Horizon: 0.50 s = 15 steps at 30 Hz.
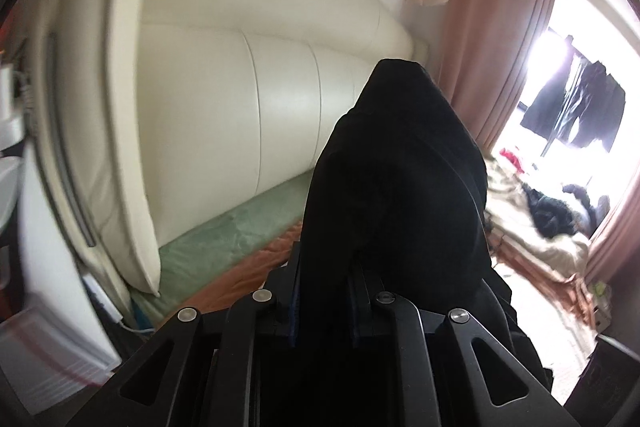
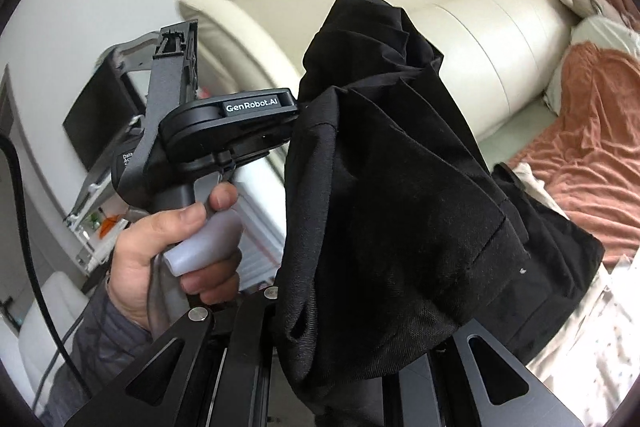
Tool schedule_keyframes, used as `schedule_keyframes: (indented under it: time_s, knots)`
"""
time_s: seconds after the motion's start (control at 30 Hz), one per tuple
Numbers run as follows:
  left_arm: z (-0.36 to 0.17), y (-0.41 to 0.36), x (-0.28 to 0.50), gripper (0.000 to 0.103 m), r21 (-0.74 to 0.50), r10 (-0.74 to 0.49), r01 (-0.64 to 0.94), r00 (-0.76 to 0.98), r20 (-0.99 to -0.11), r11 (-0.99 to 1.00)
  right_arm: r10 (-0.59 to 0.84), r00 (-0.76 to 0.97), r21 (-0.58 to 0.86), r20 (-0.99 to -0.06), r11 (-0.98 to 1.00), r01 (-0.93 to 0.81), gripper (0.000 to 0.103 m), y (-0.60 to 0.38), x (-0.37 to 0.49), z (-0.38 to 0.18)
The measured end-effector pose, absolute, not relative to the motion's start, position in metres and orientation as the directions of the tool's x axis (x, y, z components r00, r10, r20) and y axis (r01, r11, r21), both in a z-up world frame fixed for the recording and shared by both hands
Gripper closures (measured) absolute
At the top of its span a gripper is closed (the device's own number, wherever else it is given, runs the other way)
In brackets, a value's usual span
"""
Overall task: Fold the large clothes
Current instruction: 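Lift the folded jacket with both tools and carry it toward the headboard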
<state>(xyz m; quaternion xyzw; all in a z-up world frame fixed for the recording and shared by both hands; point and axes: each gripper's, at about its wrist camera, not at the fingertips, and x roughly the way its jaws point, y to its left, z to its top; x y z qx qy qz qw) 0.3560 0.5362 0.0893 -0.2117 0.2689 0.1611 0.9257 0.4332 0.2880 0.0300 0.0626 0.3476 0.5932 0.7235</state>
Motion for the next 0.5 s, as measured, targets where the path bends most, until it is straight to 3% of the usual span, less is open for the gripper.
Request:
schedule_keyframes:
  time_s: [0.5]
  knots:
    - [0.024,0.53,0.48,0.085,-0.18,0.23,-0.456,0.704,-0.672,0.871,0.869,0.109,0.627,-0.482,0.429,-0.651,0.091,0.262,0.573,-0.073]
